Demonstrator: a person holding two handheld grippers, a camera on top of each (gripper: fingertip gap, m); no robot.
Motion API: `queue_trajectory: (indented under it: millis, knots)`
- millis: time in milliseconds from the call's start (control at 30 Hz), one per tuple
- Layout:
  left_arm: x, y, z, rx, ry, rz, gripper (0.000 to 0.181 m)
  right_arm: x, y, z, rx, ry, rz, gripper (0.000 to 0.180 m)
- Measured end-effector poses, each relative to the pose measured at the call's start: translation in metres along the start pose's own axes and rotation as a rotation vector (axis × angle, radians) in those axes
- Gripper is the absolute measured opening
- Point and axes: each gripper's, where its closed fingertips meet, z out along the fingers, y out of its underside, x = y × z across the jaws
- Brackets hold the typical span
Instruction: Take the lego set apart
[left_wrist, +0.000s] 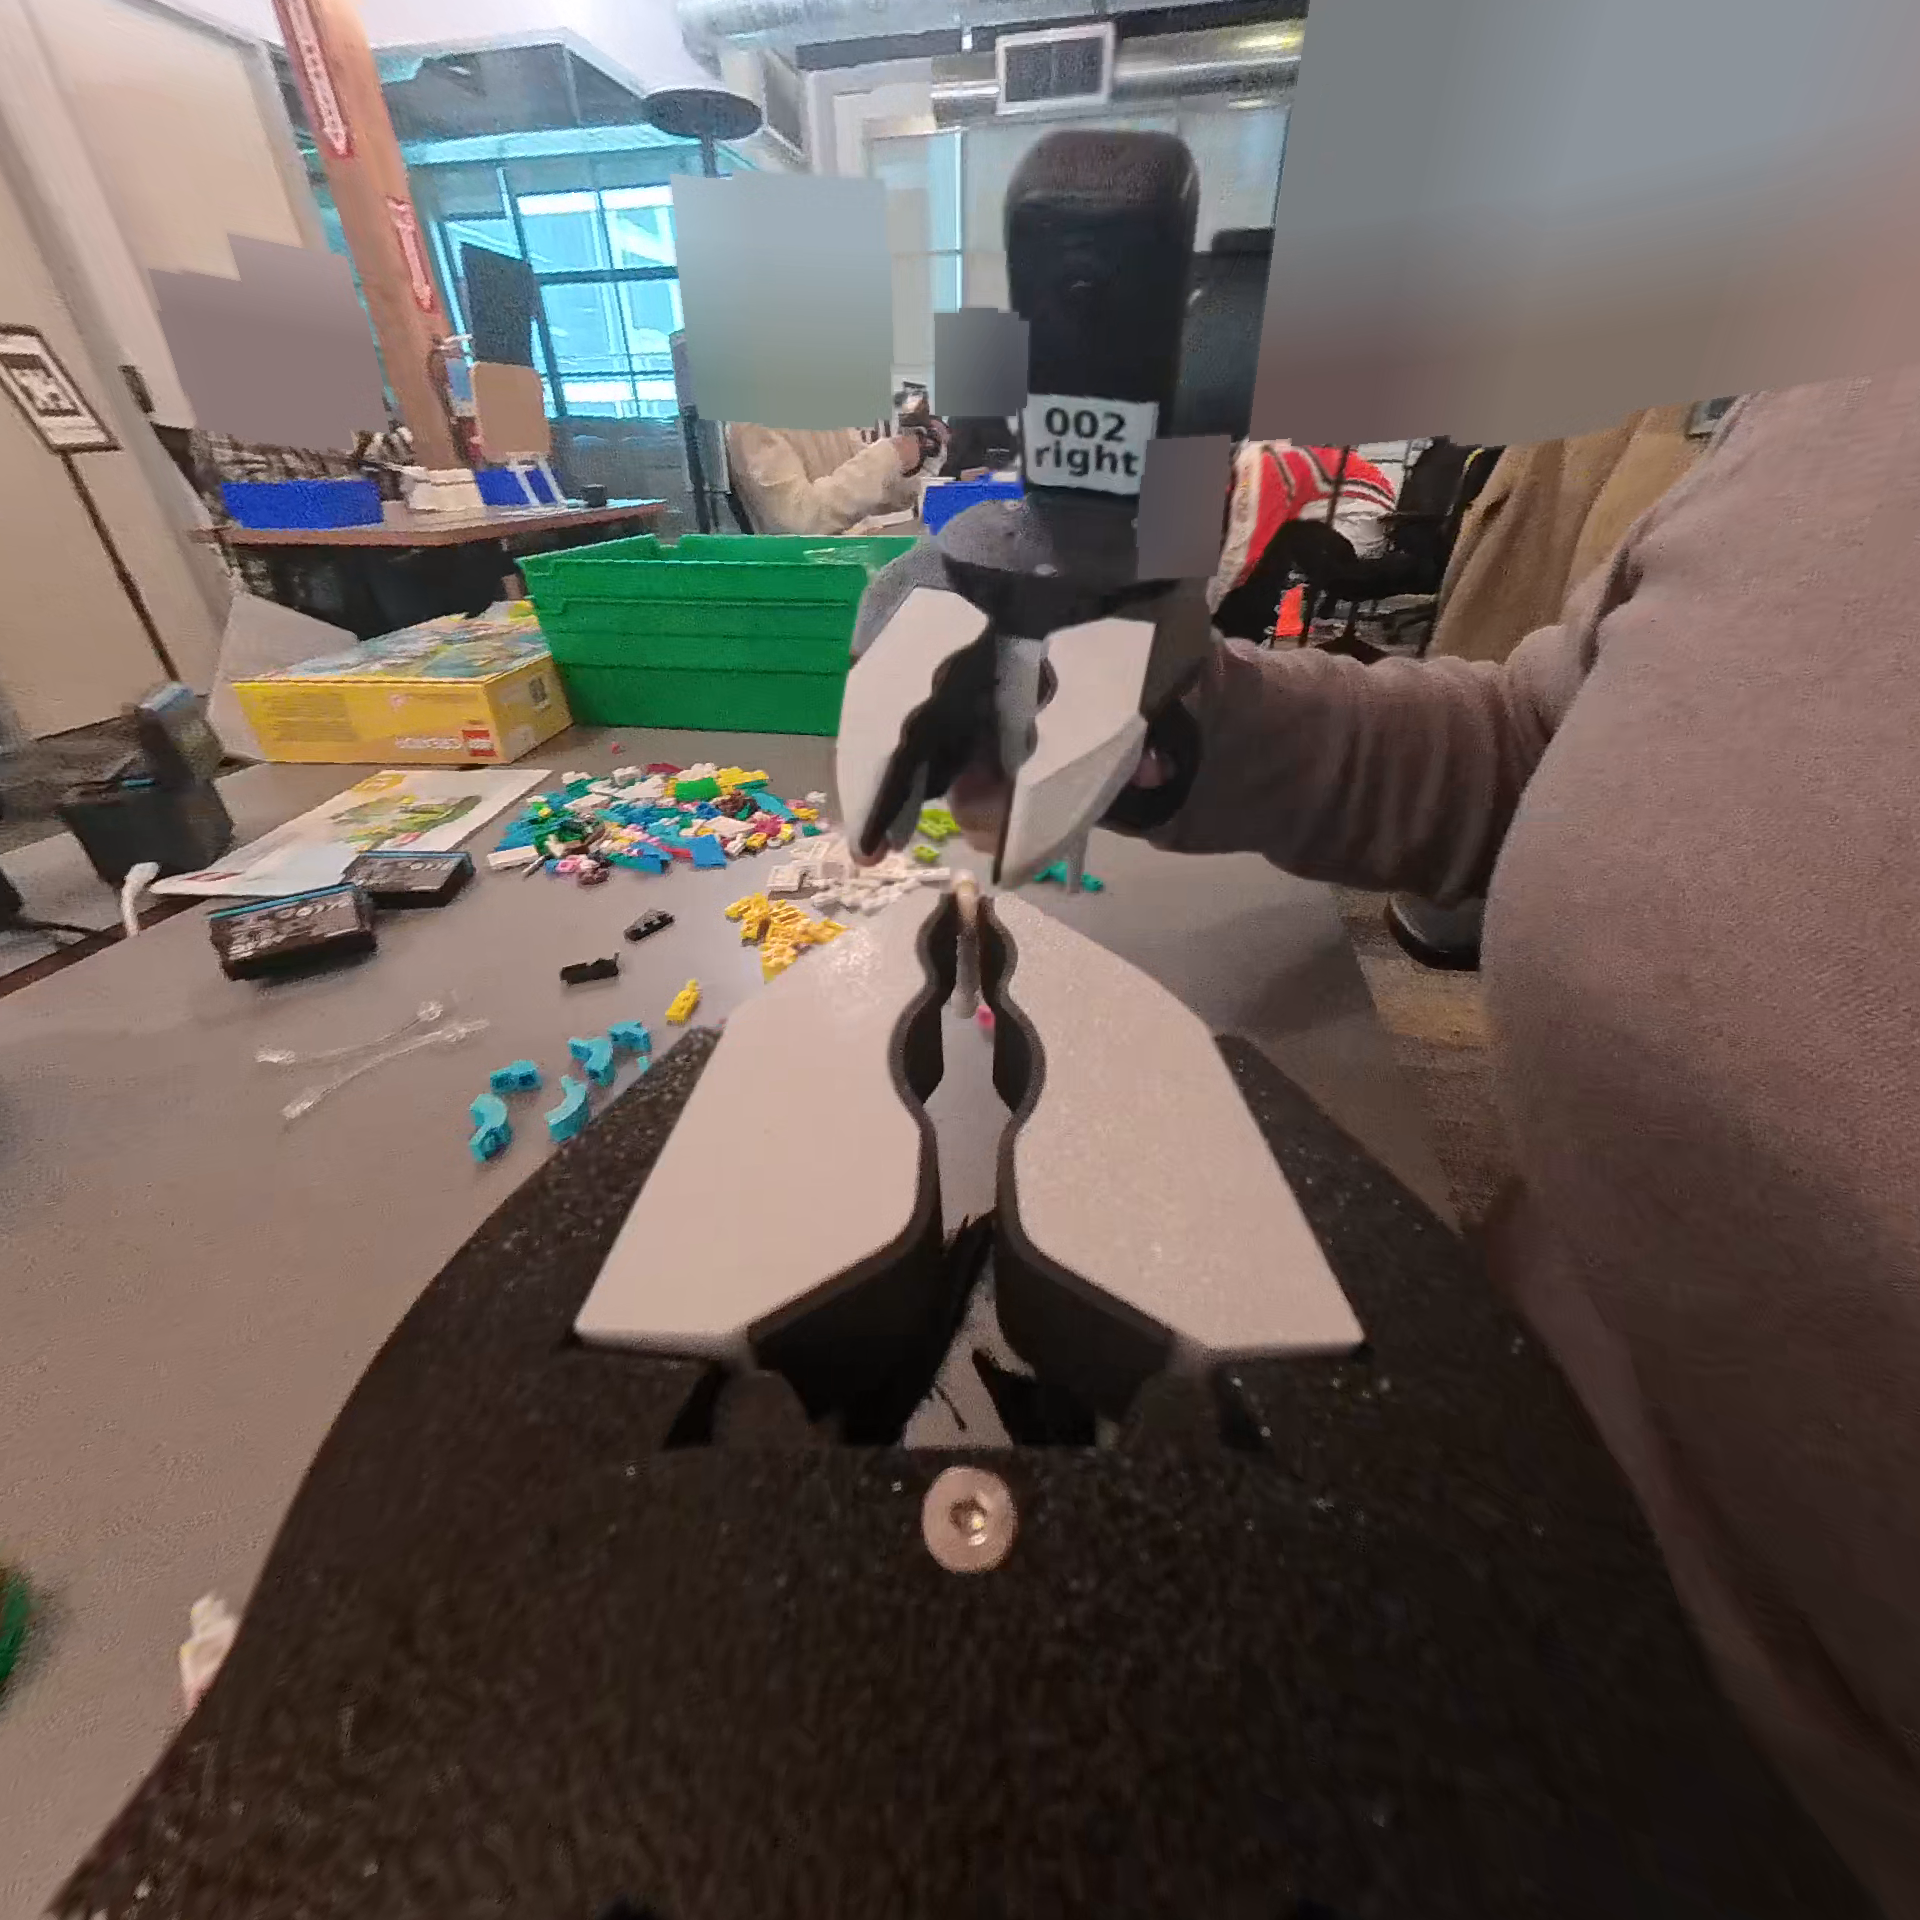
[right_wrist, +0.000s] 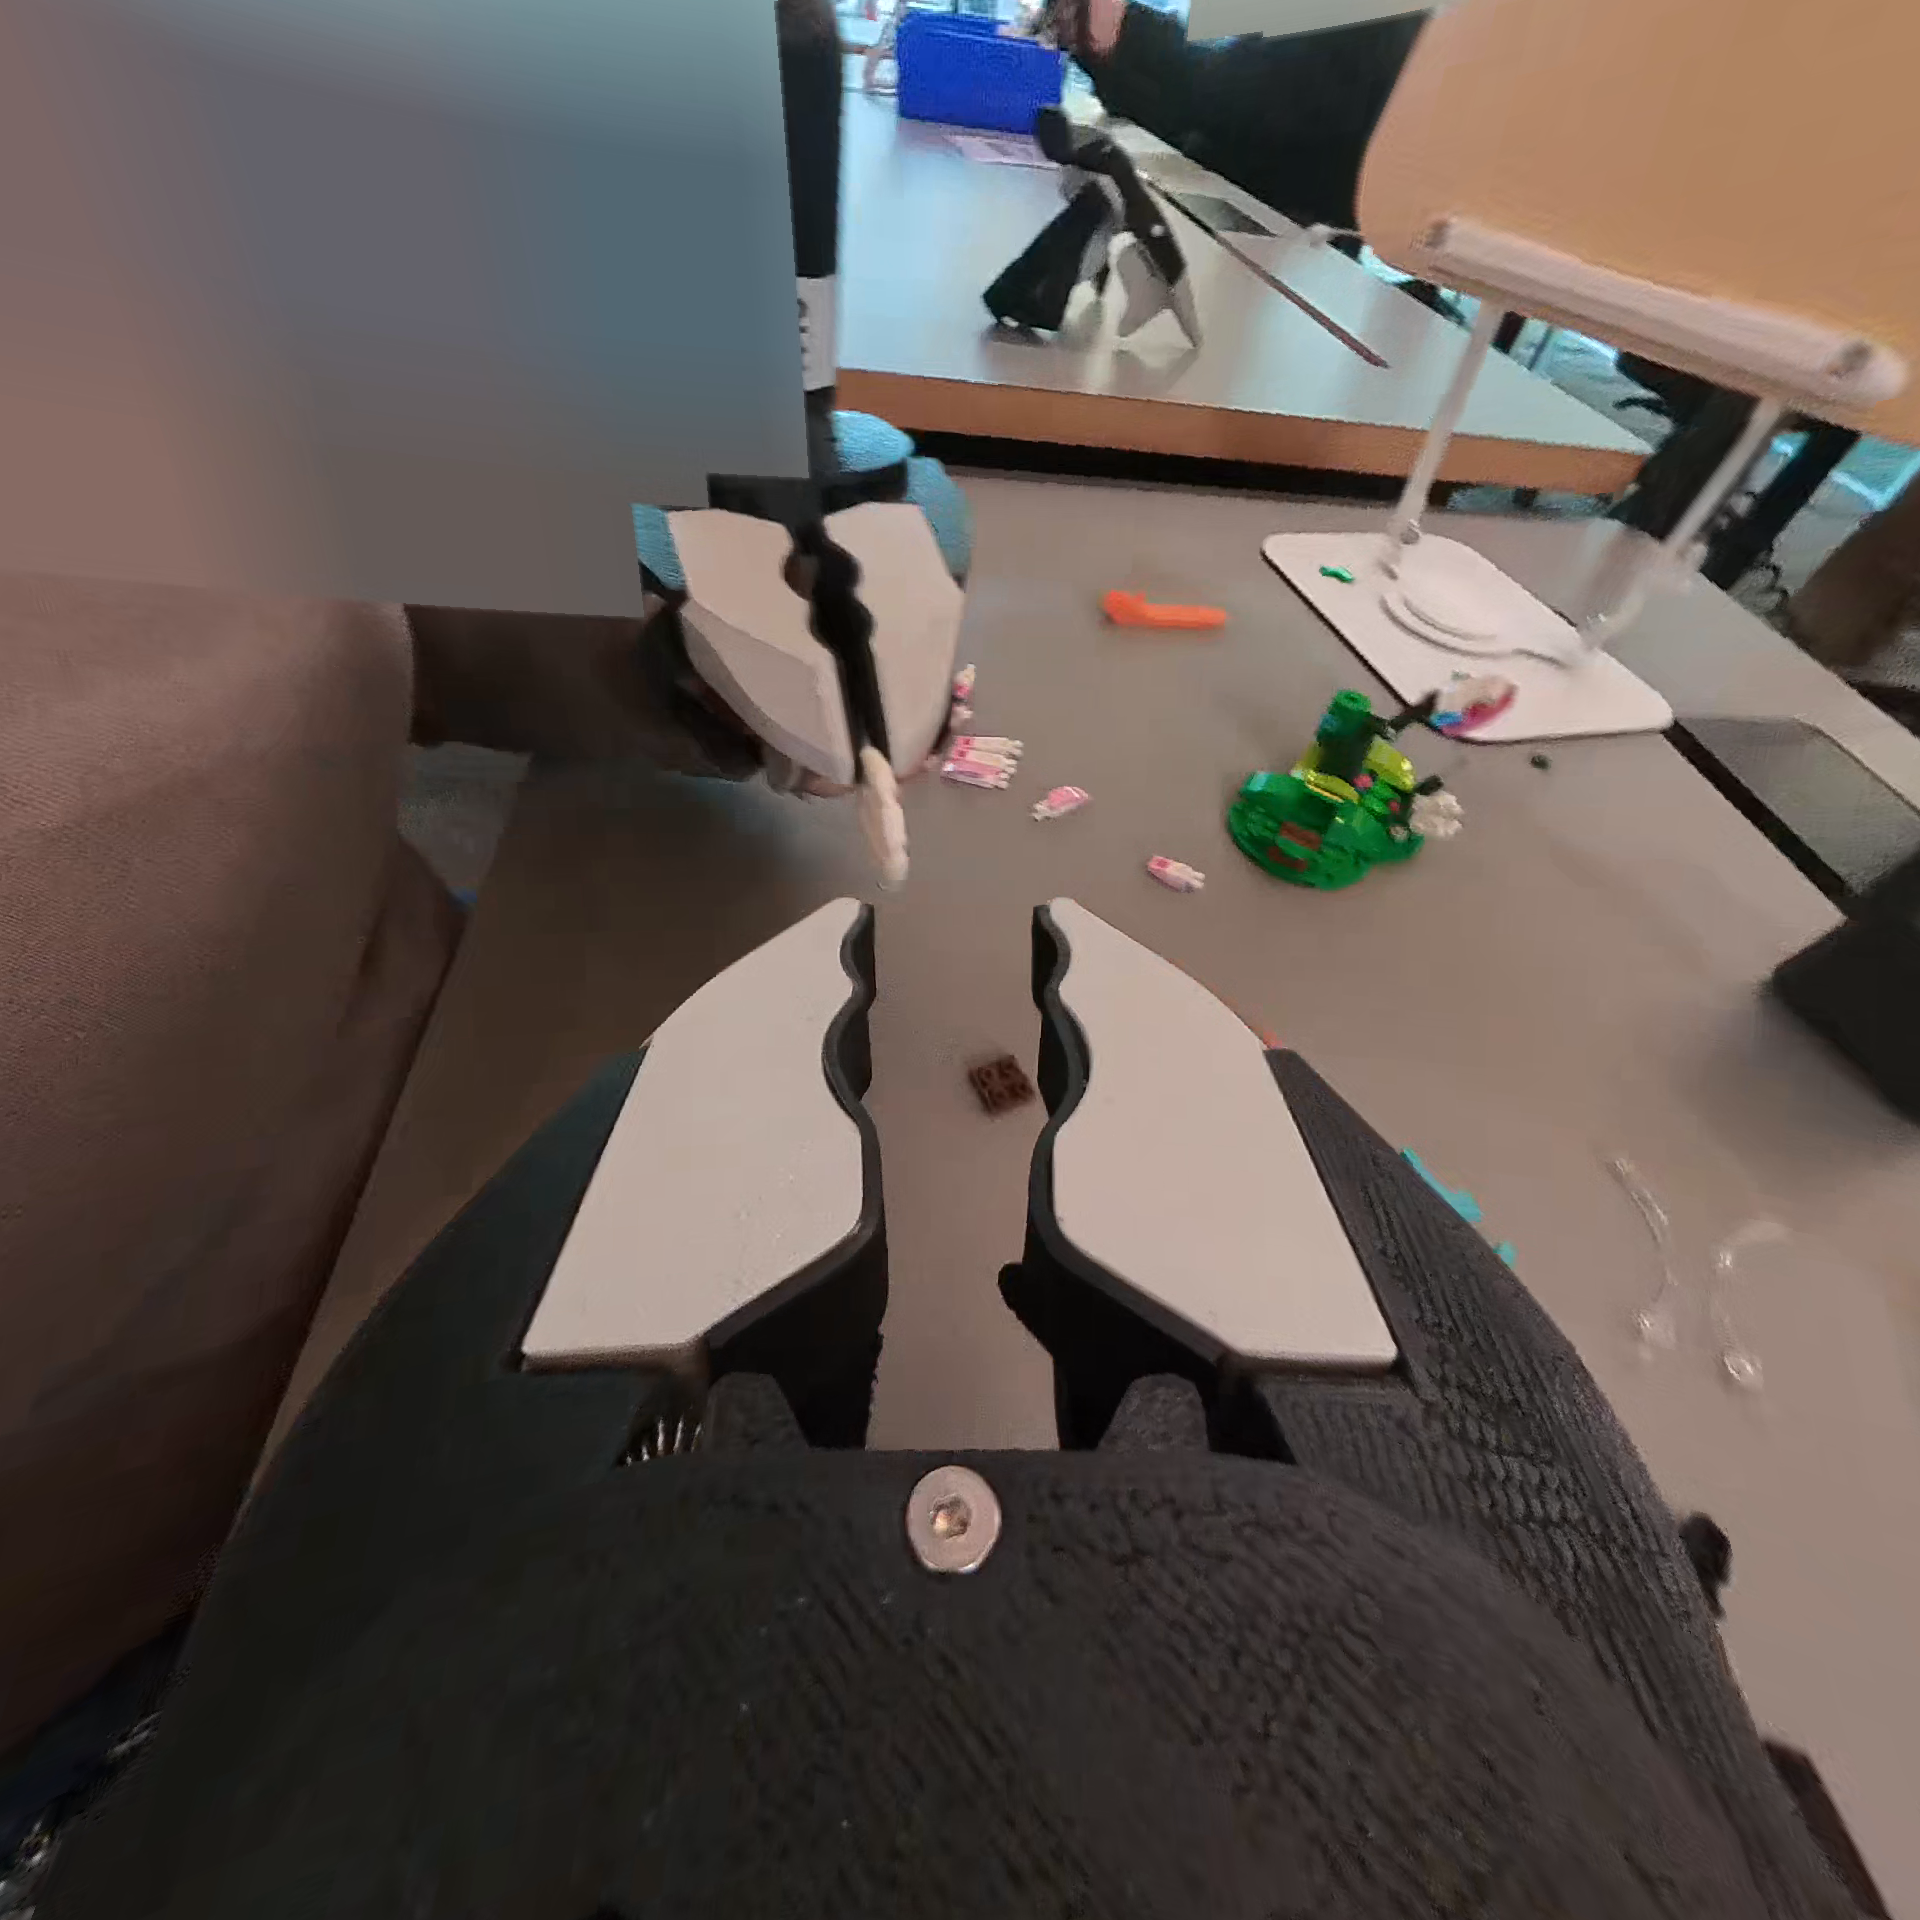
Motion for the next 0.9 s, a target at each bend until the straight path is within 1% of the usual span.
queue_trajectory:
  millis: [100,133,167,267,300,333,400,433,467,500,567,633,700,800,833,900]
  knots:
    - [0.009,0.004,0.011,-0.021,0.047,0.016,0.003,-0.02,0.0,0.004,0.006,-0.031,-0.017,0.023]
    - [0.013,0.006,0.015,-0.028,0.066,0.015,0.003,-0.025,0.003,0.004,0.008,-0.029,-0.014,0.01]
    - [0.018,0.008,0.019,-0.03,0.097,0.009,0.003,-0.028,0.006,0.002,0.007,-0.01,-0.019,0.003]
    - [0.025,0.015,0.033,-0.04,0.126,-0.032,0.005,-0.03,0.016,-0.013,0.012,0.059,0.016,0.003]
    - [0.023,0.018,0.037,-0.049,0.106,-0.038,0.012,-0.026,0.02,-0.023,0.013,0.106,0.031,0.003]
    - [0.018,0.021,0.04,-0.07,0.074,-0.03,0.02,-0.013,0.027,-0.036,-0.004,0.195,0.041,0.003]
    - [0.007,0.026,0.04,-0.119,0.011,-0.007,0.029,0.033,0.054,-0.081,-0.108,0.48,0.061,0.002]
    - [0.002,0.026,0.037,-0.13,-0.014,0.006,0.03,0.058,0.072,-0.109,-0.198,0.64,0.047,0.002]
    - [-0.002,0.025,0.034,-0.131,-0.037,0.019,0.029,0.075,0.09,-0.136,-0.309,0.756,0.012,0.002]
    - [-0.006,0.023,0.029,-0.133,-0.066,0.028,0.029,0.087,0.109,-0.155,-0.429,0.818,-0.018,0.002]
    - [-0.018,0.022,0.018,-0.153,-0.14,0.026,0.03,0.098,0.138,-0.176,-0.612,0.84,-0.052,0.002]
    - [-0.029,0.021,0.003,-0.178,-0.204,0.0,0.034,0.103,0.153,-0.179,-0.693,0.813,-0.064,0.003]
    - [-0.036,0.019,-0.015,-0.198,-0.257,-0.032,0.033,0.105,0.162,-0.175,-0.733,0.773,-0.072,0.007]
    - [-0.047,0.023,-0.05,-0.298,-0.336,-0.07,0.037,0.104,0.171,-0.17,-0.777,0.725,-0.071,0.025]
    - [-0.053,0.025,-0.065,-0.336,-0.382,-0.072,0.039,0.104,0.17,-0.17,-0.785,0.724,-0.069,0.03]
    - [-0.063,0.023,-0.096,-0.383,-0.469,-0.085,0.04,0.104,0.155,-0.169,-0.772,0.746,-0.079,0.032]
